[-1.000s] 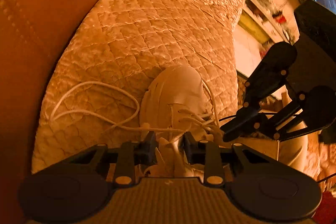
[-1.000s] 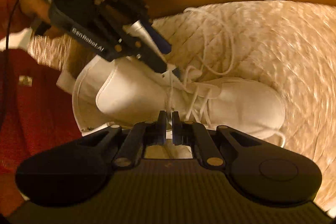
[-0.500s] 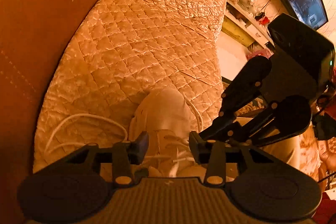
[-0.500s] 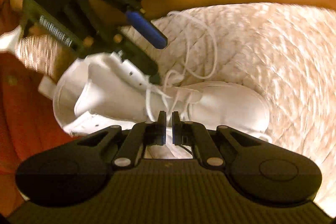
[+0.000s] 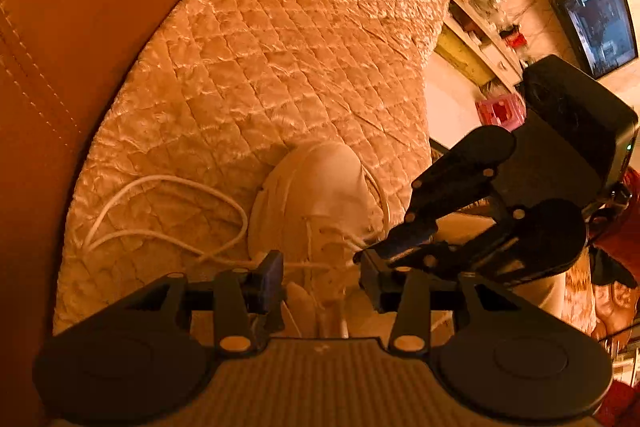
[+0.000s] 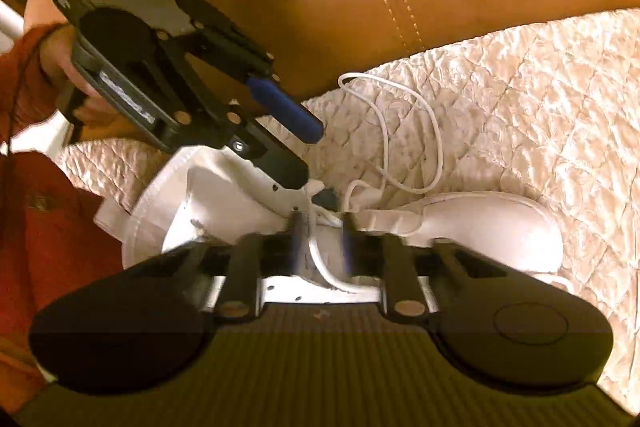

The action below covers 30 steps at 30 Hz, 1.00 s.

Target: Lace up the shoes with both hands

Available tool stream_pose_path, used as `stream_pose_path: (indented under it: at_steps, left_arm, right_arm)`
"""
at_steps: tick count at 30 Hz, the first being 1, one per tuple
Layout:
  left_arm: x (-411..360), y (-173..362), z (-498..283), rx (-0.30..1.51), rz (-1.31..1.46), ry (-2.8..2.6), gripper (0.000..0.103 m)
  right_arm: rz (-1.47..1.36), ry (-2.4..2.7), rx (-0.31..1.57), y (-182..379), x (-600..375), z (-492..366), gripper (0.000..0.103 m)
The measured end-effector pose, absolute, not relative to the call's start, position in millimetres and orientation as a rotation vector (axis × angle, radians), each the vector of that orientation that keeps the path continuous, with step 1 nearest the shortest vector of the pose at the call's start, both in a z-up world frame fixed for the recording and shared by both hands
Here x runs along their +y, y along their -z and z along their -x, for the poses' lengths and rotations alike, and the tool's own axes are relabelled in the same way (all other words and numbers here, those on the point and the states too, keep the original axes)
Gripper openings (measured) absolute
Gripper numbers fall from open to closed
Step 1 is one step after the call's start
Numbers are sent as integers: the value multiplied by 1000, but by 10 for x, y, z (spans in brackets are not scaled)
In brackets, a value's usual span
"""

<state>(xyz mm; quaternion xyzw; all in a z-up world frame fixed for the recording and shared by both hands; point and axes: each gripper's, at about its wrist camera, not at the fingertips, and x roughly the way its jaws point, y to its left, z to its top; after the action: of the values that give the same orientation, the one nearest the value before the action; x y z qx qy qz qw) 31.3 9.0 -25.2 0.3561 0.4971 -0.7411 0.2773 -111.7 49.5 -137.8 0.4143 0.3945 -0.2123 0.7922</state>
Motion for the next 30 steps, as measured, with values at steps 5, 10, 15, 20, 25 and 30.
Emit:
stream_pose_path:
  at_steps: [5, 10, 15, 20, 25, 30]
  left_arm:
    - [133, 275, -271, 1301, -1023, 1988, 53]
    - [162, 317, -297, 1295, -1011, 1967, 49]
    - [166, 330, -346, 1277, -998, 1924, 36]
    - [190, 336, -363, 1294, -954, 1929, 36]
    - [207, 361, -420, 1324, -916, 1926, 36]
    - [232, 393, -418, 1334, -909, 1936, 33]
  right_arm:
    - [-880, 489, 868, 1422, 503, 1208, 7]
    - [-863, 463, 955, 1437, 481, 1169, 7]
    - [-785, 396, 1124, 1379, 428, 983, 7]
    - [-763, 346, 1218, 1444, 368, 818, 7]
    - [-758, 292, 1286, 1500, 298, 666, 7]
    - [-768, 288, 1312, 1512, 242, 567, 7]
